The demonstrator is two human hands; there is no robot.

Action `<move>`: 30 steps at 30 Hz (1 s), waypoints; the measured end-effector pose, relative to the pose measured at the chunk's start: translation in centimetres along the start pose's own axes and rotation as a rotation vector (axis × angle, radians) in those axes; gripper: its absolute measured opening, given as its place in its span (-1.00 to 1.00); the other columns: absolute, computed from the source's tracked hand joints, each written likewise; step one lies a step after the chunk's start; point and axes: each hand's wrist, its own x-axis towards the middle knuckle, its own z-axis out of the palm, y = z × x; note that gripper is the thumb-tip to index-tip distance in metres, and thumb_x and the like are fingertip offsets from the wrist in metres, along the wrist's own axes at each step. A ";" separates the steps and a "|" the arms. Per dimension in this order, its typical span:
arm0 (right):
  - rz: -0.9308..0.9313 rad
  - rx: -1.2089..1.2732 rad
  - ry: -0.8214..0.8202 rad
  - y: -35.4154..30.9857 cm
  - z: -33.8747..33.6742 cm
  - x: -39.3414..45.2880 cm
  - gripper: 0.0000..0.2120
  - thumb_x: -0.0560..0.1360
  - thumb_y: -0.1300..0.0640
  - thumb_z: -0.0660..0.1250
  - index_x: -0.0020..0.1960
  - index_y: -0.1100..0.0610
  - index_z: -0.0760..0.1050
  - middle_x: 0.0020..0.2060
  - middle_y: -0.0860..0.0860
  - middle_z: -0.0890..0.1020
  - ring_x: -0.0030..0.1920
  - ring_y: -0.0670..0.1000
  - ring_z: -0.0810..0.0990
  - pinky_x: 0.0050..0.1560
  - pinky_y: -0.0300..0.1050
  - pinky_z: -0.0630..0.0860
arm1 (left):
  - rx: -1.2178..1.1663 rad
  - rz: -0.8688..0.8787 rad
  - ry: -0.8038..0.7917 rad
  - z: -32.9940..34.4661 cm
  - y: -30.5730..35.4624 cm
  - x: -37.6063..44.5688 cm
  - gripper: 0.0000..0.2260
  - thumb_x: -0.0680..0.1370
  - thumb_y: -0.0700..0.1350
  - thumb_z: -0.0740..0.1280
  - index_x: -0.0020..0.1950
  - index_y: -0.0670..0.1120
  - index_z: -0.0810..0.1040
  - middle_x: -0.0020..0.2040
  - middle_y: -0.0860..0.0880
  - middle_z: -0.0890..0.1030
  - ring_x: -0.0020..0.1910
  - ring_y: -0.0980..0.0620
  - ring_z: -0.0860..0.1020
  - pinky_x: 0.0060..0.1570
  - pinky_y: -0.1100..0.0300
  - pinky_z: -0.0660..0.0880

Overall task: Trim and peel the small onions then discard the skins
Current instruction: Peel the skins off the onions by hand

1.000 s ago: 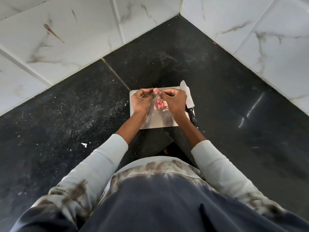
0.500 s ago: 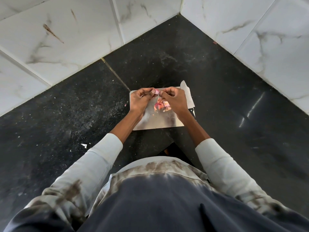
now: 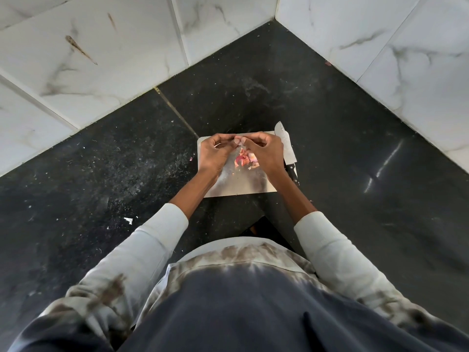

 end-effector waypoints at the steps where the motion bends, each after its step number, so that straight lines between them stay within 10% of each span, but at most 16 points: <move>1: 0.003 -0.004 0.011 0.0 0.1 0.1 -0.76 0.53 -0.04 0.55 0.12 0.06 0.76 -0.10 -0.13 0.77 -0.07 -0.16 0.75 -0.02 -0.37 0.64 | -0.002 -0.002 0.003 0.0 0.0 0.0 -0.75 0.54 -0.18 0.59 0.20 -0.20 0.74 0.09 -0.10 0.77 0.09 -0.03 0.75 0.20 0.04 0.69; 15: 0.046 -0.030 0.032 0.1 0.1 0.2 -0.82 0.56 0.05 0.54 0.11 0.12 0.74 -0.19 -0.22 0.71 -0.19 -0.33 0.69 -0.18 -0.50 0.55 | -0.193 -0.118 -0.024 0.3 -0.2 0.0 -0.73 0.56 -0.25 0.55 0.26 -0.23 0.72 0.15 -0.19 0.76 0.18 -0.13 0.75 0.33 -0.11 0.63; 30: 0.131 0.103 -0.027 0.1 -0.4 0.1 -0.76 0.58 0.06 0.51 0.19 0.15 0.73 -0.04 -0.03 0.79 -0.08 -0.09 0.78 0.00 -0.28 0.68 | -0.389 -0.249 -0.072 -0.2 -0.3 0.0 -0.71 0.70 -0.17 0.36 0.36 -0.30 0.64 0.26 -0.28 0.70 0.26 -0.18 0.71 0.32 -0.06 0.63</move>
